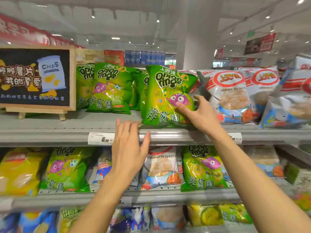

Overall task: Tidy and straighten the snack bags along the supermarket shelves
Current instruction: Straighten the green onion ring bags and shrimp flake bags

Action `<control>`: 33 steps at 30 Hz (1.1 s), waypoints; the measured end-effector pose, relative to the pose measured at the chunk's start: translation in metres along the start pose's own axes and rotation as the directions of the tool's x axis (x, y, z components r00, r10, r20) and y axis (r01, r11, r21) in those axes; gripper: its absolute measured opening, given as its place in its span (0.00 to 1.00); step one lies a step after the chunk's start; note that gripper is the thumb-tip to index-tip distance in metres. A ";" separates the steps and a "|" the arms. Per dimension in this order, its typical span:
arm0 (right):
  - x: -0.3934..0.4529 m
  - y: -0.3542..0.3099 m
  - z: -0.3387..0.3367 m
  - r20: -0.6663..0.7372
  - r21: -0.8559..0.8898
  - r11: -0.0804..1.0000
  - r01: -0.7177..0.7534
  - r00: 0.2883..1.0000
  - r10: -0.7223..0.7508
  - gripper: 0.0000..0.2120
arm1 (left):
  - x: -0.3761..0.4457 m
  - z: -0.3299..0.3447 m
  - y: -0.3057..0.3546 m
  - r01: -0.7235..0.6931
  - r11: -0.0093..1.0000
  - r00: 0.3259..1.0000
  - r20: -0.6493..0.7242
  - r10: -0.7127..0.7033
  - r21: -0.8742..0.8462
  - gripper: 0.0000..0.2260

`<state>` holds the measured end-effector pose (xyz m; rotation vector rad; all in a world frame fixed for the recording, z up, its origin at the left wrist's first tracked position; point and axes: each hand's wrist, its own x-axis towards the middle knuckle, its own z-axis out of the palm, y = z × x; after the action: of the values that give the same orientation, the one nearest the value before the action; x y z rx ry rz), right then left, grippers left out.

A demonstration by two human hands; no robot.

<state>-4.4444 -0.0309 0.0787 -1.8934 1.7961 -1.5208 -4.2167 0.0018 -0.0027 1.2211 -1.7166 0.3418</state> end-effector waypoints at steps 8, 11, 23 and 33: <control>-0.100 0.051 -0.017 -0.540 0.495 0.853 0.164 0.827 0.154 0.06 | -0.071 0.023 0.044 0.221 0.914 0.940 -0.177 -0.293 -0.341 0.17; -0.146 0.091 -0.007 -0.562 0.582 0.805 0.115 0.772 0.296 0.07 | -0.106 0.039 0.056 0.303 0.872 0.903 -0.176 -0.391 -0.384 0.15; -0.182 0.211 0.009 -0.310 0.350 0.906 -0.238 0.883 0.352 0.06 | -0.155 0.095 0.047 0.625 0.742 0.765 0.002 -0.644 -0.242 0.14; -0.137 0.230 0.014 -0.037 0.044 0.947 -0.320 0.946 0.321 0.39 | -0.135 0.104 0.016 0.645 0.741 0.764 0.167 -0.623 -0.187 0.27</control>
<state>-4.5631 0.0055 -0.1588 -1.4694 1.9615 -1.4753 -4.2817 0.0155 -0.1603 1.5719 -1.2564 -0.3338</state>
